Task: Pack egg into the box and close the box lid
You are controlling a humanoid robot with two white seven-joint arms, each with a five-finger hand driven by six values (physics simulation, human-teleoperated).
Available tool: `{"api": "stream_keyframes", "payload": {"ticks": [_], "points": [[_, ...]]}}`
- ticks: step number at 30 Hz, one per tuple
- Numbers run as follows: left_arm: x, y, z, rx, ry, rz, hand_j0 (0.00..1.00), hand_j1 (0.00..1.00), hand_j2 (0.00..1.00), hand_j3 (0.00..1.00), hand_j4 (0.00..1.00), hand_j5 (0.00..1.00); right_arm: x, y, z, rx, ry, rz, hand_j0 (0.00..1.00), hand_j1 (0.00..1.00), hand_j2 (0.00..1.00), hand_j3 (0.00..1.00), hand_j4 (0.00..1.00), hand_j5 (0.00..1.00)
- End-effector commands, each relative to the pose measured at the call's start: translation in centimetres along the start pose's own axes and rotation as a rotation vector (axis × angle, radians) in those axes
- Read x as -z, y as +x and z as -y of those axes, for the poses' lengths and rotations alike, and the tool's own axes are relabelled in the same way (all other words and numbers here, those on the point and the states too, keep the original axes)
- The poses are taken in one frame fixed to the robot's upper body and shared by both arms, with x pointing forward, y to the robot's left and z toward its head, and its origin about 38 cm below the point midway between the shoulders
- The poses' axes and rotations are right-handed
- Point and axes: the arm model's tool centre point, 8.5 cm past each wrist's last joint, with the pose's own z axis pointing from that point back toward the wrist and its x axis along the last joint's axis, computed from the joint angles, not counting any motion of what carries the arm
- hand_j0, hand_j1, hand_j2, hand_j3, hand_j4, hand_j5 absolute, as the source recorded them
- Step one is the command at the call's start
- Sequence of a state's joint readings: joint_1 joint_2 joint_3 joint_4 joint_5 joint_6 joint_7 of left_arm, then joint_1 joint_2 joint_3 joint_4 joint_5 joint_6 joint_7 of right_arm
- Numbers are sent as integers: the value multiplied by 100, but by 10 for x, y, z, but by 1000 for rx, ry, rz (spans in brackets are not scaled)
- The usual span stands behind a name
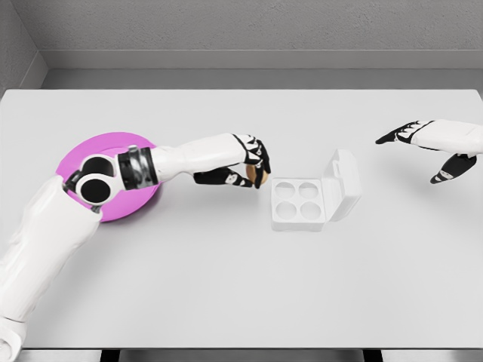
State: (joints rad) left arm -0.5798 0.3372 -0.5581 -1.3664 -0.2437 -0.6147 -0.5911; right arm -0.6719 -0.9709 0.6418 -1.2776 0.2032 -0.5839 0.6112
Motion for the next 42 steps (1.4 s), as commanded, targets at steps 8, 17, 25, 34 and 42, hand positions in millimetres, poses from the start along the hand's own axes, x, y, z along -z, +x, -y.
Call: {"api": "stream_keyframes", "payload": {"ticks": [8, 17, 25, 34, 42], "points": [[15, 7, 6, -24, 0, 33, 32, 32, 32, 32, 32, 32, -2, -4, -1, 12, -1, -10, 100, 100, 100, 100, 100, 100], [27, 14, 10, -37, 8, 61, 31, 31, 31, 31, 31, 31, -2, -4, -2, 13, 0, -10, 100, 100, 100, 100, 100, 100], [33, 17, 21, -45, -27, 75, 30, 30, 30, 30, 30, 30, -2, -4, -1, 14, -1, -11, 100, 100, 100, 100, 100, 100], [32, 17, 20, -50, -28, 78, 30, 30, 30, 30, 30, 30, -2, -4, -2, 14, -1, -12, 100, 100, 100, 100, 100, 100], [30, 18, 15, -117, 25, 112, 31, 31, 31, 31, 31, 31, -3, -5, -2, 14, 0, -14, 100, 100, 100, 100, 100, 100]]}}
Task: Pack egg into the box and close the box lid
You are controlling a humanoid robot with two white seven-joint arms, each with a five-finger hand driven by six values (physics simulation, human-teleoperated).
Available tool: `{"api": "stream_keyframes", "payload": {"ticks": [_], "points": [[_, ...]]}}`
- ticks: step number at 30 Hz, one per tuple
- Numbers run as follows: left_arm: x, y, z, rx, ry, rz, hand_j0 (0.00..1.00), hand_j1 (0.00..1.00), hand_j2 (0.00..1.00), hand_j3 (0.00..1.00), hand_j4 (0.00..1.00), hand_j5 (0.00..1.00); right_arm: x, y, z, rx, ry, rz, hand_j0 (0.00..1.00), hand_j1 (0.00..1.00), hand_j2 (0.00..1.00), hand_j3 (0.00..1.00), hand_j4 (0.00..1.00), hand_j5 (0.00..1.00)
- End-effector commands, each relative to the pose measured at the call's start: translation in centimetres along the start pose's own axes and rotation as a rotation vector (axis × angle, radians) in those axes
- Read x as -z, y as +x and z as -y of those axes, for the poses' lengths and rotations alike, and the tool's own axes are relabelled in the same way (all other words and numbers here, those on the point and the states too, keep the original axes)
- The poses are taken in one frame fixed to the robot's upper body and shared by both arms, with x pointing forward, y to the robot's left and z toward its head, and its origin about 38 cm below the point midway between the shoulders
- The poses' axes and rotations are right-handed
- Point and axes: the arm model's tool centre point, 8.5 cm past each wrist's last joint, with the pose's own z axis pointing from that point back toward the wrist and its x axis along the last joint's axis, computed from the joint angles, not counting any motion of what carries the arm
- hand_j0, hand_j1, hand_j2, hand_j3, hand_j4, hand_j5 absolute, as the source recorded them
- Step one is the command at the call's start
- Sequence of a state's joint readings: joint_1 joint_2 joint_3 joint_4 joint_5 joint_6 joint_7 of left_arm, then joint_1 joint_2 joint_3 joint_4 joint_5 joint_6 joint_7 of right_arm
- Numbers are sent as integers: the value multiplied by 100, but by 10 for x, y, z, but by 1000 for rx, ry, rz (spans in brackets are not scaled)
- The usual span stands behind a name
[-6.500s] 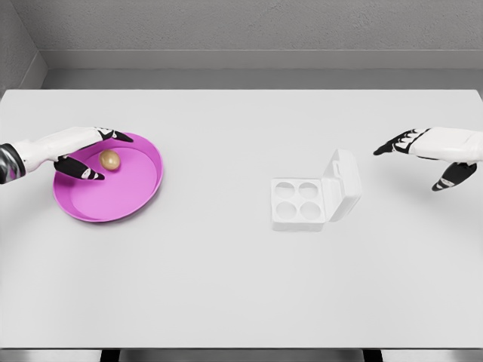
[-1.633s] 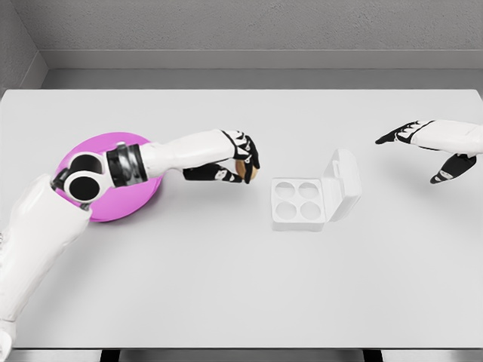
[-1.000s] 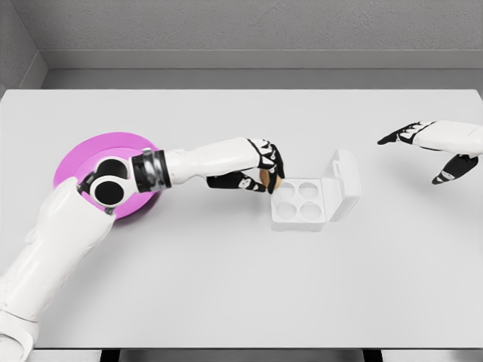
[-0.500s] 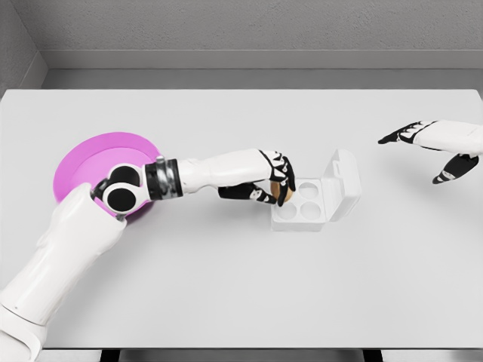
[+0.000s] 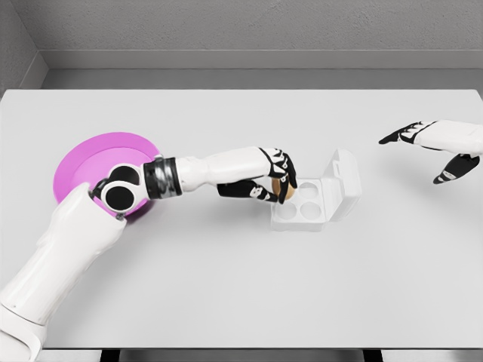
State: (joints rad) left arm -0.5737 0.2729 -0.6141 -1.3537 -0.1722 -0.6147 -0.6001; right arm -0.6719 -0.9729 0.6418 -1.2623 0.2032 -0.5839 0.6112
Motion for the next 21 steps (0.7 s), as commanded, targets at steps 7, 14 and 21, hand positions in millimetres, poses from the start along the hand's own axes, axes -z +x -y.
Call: {"api": "stream_keyframes", "payload": {"ticks": [7, 14, 21], "points": [[2, 1, -1, -85, 54, 40, 32, 32, 32, 32, 32, 32, -2, -1, 0, 5, -2, -5, 100, 100, 100, 100, 100, 100], [5, 3, 5, -148, 82, 75, 32, 32, 32, 32, 32, 32, -2, -5, -2, 17, 0, -14, 100, 100, 100, 100, 100, 100], [4, 3, 4, -163, 93, 81, 32, 32, 32, 32, 32, 32, -4, -6, -3, 17, 2, -18, 100, 100, 100, 100, 100, 100]]}}
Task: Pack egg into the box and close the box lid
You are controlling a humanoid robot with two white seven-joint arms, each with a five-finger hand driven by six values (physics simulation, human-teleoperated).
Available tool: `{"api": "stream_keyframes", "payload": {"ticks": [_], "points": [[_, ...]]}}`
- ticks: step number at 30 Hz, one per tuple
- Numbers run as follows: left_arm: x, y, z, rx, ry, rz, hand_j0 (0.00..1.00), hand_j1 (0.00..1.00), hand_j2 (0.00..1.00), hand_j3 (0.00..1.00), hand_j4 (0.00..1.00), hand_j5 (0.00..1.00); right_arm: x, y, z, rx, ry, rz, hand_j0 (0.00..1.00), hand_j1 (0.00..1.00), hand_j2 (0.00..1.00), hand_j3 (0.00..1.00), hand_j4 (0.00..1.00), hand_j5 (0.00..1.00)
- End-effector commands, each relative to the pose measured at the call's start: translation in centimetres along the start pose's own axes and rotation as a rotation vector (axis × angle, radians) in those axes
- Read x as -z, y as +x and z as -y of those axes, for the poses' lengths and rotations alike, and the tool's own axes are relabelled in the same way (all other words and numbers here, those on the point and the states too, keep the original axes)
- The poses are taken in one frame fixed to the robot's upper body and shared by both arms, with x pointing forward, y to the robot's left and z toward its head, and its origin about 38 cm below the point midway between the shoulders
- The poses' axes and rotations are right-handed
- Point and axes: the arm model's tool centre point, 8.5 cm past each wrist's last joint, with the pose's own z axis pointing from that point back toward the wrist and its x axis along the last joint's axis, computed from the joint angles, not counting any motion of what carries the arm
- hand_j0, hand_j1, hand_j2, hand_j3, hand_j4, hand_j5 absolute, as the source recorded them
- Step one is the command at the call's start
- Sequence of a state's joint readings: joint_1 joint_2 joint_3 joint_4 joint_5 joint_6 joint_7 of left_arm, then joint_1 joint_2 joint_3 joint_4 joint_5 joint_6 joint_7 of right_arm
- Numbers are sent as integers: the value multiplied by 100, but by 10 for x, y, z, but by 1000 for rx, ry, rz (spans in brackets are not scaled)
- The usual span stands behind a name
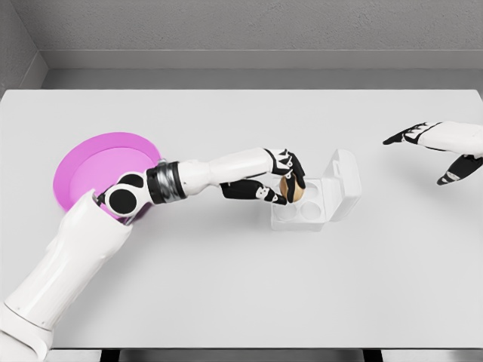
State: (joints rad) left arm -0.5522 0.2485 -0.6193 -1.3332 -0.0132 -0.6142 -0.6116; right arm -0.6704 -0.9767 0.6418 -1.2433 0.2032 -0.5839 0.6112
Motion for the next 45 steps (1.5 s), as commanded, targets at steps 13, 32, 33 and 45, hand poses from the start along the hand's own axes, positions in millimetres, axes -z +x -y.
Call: {"api": "stream_keyframes", "payload": {"ticks": [13, 32, 33, 45], "points": [[1, -15, 1, -192, 41, -130, 32, 32, 32, 32, 32, 32, -1, -1, 0, 5, -3, -2, 100, 100, 100, 100, 100, 100], [7, -22, 8, -307, 58, -180, 33, 33, 33, 33, 33, 33, -2, -2, 0, 6, -1, -6, 100, 100, 100, 100, 100, 100], [8, -21, 9, -308, 57, -177, 33, 33, 33, 33, 33, 33, -2, -2, 0, 6, -1, -6, 100, 100, 100, 100, 100, 100], [18, -25, 20, -341, 25, -181, 33, 33, 33, 33, 33, 33, -3, -6, -2, 18, 1, -18, 100, 100, 100, 100, 100, 100]]}}
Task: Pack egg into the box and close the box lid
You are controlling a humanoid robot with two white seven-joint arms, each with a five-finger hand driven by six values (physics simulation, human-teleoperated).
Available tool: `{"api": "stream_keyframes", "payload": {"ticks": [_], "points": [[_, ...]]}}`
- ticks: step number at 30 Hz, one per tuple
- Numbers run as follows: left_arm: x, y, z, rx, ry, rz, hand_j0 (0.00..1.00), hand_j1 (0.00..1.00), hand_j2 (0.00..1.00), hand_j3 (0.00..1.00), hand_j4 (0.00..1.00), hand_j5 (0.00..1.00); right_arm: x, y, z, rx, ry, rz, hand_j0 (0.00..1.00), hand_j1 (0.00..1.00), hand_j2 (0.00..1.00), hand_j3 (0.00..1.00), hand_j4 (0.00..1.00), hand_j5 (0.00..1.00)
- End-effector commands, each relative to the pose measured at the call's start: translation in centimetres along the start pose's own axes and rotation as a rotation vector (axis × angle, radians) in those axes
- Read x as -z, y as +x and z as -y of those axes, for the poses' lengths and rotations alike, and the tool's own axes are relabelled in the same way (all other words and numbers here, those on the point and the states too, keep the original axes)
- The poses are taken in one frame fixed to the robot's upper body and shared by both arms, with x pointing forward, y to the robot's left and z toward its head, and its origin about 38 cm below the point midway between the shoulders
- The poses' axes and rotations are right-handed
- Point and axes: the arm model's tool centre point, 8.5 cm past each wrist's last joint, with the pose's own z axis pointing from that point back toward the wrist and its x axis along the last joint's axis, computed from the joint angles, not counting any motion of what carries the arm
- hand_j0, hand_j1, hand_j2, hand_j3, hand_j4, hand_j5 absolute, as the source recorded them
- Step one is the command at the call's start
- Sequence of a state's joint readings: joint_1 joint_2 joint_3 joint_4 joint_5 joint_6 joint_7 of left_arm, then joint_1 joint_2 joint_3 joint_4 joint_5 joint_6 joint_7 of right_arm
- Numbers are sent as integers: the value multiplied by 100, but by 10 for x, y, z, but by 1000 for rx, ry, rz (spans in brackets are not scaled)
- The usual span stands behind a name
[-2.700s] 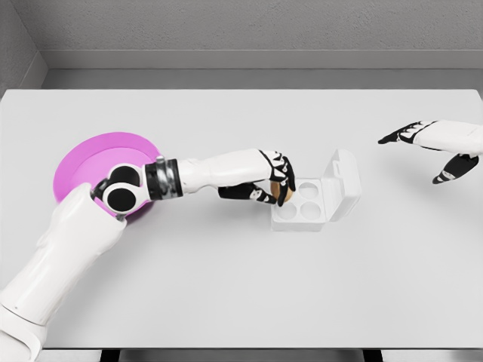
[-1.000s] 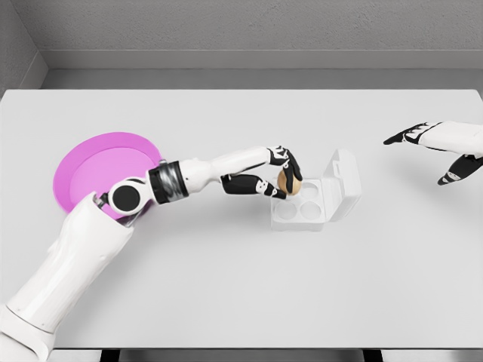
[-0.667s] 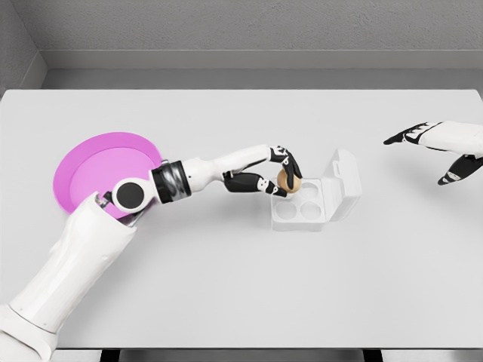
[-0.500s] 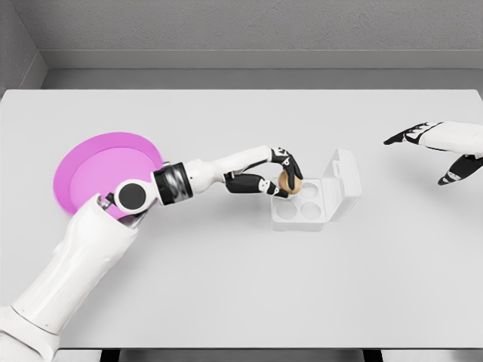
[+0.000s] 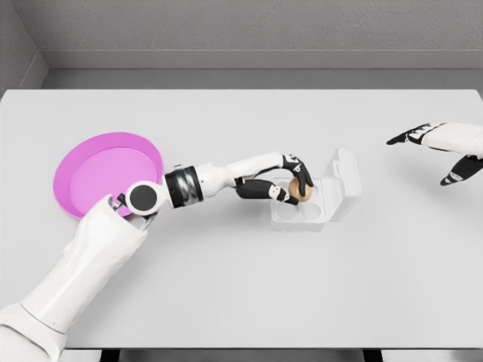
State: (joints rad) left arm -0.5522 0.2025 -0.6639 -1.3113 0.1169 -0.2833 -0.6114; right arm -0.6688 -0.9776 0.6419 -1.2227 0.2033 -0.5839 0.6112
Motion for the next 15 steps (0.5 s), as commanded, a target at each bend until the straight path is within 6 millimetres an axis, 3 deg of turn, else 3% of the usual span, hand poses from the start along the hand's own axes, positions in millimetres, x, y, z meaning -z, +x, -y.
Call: {"api": "stream_keyframes", "payload": {"ticks": [1, 3, 15], "points": [[-1, -5, -1, -21, 6, -9, 33, 33, 33, 33, 33, 33, -1, -1, 1, 5, -3, -2, 100, 100, 100, 100, 100, 100], [-2, -7, -8, -17, 12, -19, 33, 33, 33, 33, 33, 33, 0, 0, 0, 6, -2, -1, 100, 100, 100, 100, 100, 100], [17, 3, -5, -22, 6, 17, 33, 33, 33, 33, 33, 33, 3, 4, 0, 0, -3, 14, 100, 100, 100, 100, 100, 100]]}}
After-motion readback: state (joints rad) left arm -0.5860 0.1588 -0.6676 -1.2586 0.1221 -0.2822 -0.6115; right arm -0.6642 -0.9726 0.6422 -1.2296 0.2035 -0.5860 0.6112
